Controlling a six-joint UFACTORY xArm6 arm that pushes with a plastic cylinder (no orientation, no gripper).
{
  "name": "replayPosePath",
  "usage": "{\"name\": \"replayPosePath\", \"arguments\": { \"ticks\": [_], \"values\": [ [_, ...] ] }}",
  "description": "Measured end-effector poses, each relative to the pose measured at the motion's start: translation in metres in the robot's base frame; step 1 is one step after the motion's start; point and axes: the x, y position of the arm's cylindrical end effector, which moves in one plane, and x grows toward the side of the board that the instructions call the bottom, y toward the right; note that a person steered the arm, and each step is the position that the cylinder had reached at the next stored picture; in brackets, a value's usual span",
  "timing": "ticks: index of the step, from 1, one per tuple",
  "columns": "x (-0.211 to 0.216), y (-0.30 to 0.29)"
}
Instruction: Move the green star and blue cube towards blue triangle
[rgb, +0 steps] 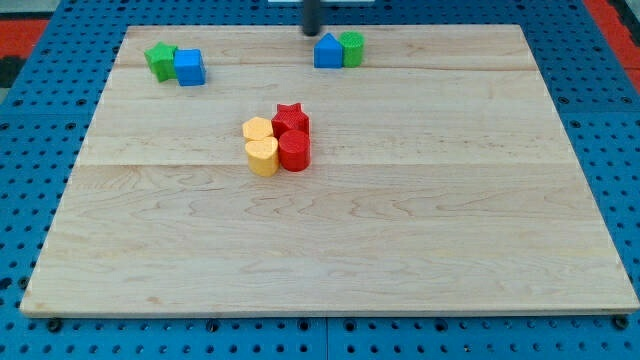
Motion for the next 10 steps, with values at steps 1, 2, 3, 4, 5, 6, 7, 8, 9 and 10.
{"name": "replayPosePath", "arguments": {
  "ticks": [1,2,3,4,5,6,7,8,9,10],
  "values": [
    [0.015,-0.093],
    [0.046,-0.142],
    [0.051,-0.198],
    [0.083,-0.2],
    [0.093,-0.138],
    [0.081,-0.081],
    [0.07,-0.152],
    [0.046,-0.134],
    [0.041,-0.084],
    [0.086,-0.06]
  ]
}}
